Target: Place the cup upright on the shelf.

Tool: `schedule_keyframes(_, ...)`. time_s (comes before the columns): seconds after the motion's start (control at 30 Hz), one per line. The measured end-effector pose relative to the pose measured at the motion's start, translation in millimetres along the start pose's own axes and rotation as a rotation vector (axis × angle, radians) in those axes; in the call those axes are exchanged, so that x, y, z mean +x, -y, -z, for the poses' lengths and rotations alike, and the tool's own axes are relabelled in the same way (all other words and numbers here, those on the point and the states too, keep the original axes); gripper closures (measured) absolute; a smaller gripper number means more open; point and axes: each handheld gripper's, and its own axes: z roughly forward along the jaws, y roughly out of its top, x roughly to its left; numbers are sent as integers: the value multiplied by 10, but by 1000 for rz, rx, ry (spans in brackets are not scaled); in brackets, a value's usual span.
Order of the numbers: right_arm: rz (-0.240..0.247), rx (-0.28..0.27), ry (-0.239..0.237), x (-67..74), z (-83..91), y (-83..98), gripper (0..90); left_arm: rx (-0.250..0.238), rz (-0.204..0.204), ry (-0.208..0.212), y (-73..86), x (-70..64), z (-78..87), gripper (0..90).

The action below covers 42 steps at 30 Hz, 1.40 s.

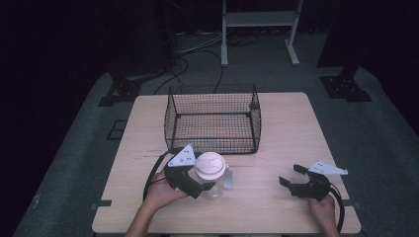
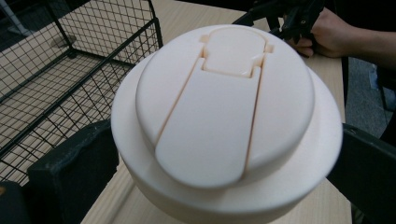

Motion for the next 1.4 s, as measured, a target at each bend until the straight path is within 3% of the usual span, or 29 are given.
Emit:
schedule_keyframes(0.33, -1, 1, -3, 1, 0, 0, 129, 35, 19, 38, -60, 49, -72, 0)
schedule_keyframes(0.5, -2, 1, -3, 2, 0, 0, 129, 57, 3, 59, -103, 41, -114, 4)
schedule_keyframes(0.67, -3, 1, -4, 2, 1, -1, 129, 82, -2, 61, -131, 58, -131, 42)
schedule_keyframes(0.93, -2, 0, -6, -1, -1, -1, 129, 128, 8, 62, -189, 60, -143, 47)
schedule_keyframes(1.4, -7, -1, -10, -11, 2, -2, 129, 205, -12, 71, -326, 57, -150, 51)
